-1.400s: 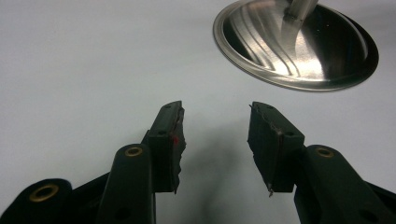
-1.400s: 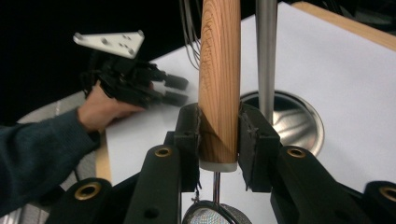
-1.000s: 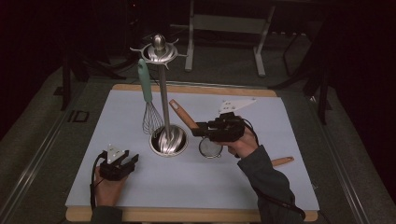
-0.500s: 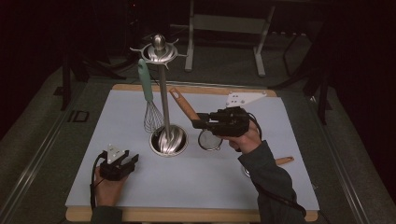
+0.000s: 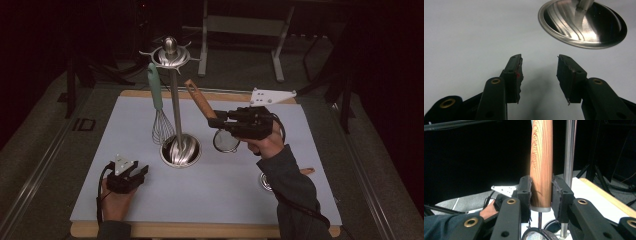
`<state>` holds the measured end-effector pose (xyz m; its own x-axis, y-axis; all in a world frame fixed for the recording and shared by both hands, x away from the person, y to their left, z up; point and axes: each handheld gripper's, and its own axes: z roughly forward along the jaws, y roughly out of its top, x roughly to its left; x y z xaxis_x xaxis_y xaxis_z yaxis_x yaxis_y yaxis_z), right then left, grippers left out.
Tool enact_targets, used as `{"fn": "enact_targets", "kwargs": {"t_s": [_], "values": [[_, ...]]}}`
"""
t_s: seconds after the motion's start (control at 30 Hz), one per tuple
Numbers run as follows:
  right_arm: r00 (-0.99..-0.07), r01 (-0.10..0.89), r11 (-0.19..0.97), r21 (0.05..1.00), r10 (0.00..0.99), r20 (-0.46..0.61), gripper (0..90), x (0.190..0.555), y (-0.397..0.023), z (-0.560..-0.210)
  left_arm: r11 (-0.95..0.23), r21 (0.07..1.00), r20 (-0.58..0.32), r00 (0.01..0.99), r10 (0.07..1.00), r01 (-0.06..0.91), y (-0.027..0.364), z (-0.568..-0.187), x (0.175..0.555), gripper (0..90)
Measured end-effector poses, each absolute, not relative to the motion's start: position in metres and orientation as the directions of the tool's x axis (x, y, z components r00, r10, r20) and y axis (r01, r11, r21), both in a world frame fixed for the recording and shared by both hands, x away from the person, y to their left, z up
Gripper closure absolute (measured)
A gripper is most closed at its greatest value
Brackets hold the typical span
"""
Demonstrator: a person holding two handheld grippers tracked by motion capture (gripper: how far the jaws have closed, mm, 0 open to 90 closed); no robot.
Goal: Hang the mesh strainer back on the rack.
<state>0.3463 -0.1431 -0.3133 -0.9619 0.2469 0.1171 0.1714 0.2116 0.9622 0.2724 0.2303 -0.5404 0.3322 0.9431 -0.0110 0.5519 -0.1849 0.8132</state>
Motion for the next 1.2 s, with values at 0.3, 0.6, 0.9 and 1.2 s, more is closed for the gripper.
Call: {"fn": "enact_targets", "kwargs": {"t_s": [0.3,0.6,0.9,1.2], "values": [[-0.968,0.141,0.172,0.975,0.23,0.1,71.2,0.344,-0.139,-0.301,-0.184,0.813,-0.013,0.334,0.943,0.552,0.231,-0.54,0.272,55.4],[-0.97,0.141,0.163,0.976,0.22,0.103,71.2,0.35,-0.127,-0.297,-0.182,0.813,-0.016,0.334,0.943,0.553,0.231,-0.54,0.273,55.4],[-0.967,0.154,0.164,0.974,0.226,0.115,71.1,0.358,-0.119,-0.3,-0.184,0.812,-0.014,0.333,0.943,0.554,0.231,-0.54,0.273,55.4],[-0.966,0.159,0.156,0.975,0.227,0.121,71.1,0.363,-0.114,-0.308,-0.184,0.812,-0.014,0.333,0.943,0.553,0.231,-0.54,0.273,55.4]]}}
